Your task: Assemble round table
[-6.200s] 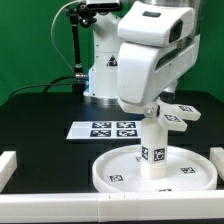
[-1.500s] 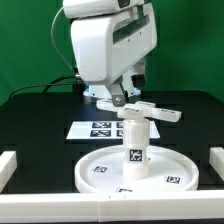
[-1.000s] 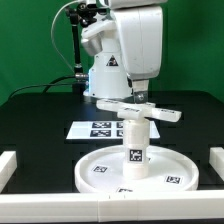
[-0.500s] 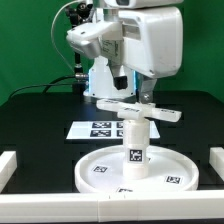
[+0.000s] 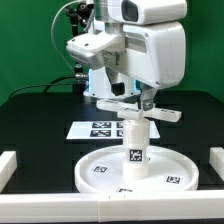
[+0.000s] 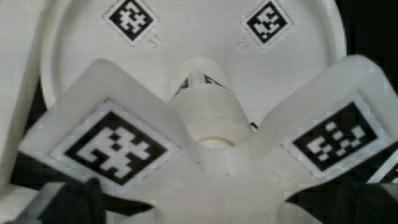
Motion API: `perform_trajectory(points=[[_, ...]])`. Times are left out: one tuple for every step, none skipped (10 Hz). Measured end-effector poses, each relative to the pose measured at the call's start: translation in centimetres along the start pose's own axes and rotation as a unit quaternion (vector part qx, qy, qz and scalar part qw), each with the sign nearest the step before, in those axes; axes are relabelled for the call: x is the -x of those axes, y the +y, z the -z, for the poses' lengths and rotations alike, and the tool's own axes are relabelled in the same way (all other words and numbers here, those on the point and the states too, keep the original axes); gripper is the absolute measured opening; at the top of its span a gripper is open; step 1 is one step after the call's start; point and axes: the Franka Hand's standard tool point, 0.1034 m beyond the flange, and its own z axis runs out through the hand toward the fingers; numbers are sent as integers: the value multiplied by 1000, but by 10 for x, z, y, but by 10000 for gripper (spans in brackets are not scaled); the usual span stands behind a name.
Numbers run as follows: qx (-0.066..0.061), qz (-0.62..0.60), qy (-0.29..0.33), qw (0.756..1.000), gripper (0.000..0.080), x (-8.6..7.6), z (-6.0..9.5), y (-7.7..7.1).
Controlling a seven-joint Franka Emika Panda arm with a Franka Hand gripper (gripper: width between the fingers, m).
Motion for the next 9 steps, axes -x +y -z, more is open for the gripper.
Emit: perform_trajectory(points=[[0,-1,0,1000,649,1,0,0],[0,-3,0,1000,649,1,-1,0],[-1,-16,1,1000,649,-2,-1,0],[-2,-15,2,1000,649,-4,-3,0],[-4,-15,3,1000,649,-4,-6,-1],[-6,-16,4,1000,649,-4,-8,-1],[-6,-16,4,1000,649,-4,-9,0],[-7,-18,5,1000,649,-4,-10,0],[-7,-21,5,1000,649,-5,-10,1]])
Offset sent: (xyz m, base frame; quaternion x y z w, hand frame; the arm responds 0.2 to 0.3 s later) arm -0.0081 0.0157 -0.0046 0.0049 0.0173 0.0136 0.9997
